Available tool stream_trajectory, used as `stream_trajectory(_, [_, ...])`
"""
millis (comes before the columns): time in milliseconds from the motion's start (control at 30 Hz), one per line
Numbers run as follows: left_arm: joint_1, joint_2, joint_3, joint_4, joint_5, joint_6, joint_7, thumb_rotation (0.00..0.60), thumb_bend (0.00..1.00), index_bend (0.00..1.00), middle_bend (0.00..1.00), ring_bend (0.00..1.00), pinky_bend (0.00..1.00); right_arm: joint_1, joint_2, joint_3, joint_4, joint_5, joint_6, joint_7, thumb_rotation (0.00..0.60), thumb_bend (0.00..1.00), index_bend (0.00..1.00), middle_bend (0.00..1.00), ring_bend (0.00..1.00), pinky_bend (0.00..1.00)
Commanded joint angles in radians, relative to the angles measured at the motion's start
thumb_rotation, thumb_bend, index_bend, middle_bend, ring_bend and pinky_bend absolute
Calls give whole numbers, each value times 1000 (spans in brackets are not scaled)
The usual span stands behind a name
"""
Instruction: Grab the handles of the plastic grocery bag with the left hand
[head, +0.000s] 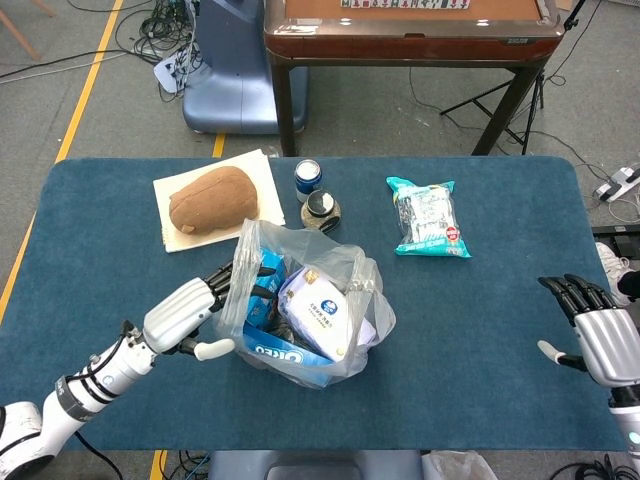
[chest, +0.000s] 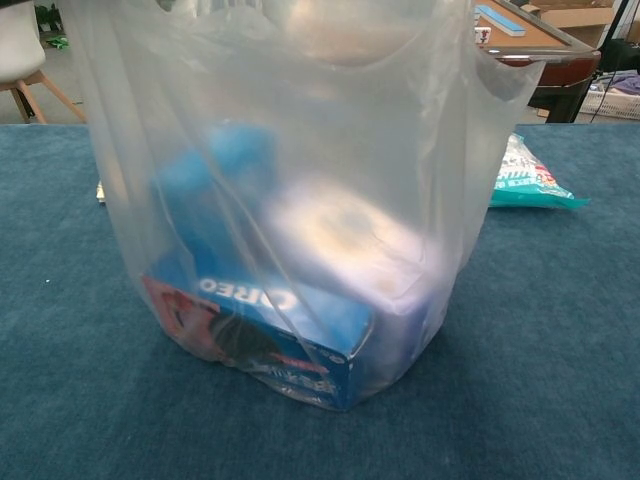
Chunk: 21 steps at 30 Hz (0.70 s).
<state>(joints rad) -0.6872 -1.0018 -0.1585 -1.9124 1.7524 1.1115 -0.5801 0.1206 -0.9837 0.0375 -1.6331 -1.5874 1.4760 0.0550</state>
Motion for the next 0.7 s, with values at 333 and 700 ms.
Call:
stream_trajectory(333, [-103,-75,-16,16,-18,-66,7,0,119,209,63,0,0,-12,5,-3,5,2,10,8,600,64,151,197,118,212])
stream_trajectory(700, [-172,-122,-3,15,-37,-129,32,0,120,216,63,0,0,-16,2,-5,16,4,8,19,600,64,150,197,118,212])
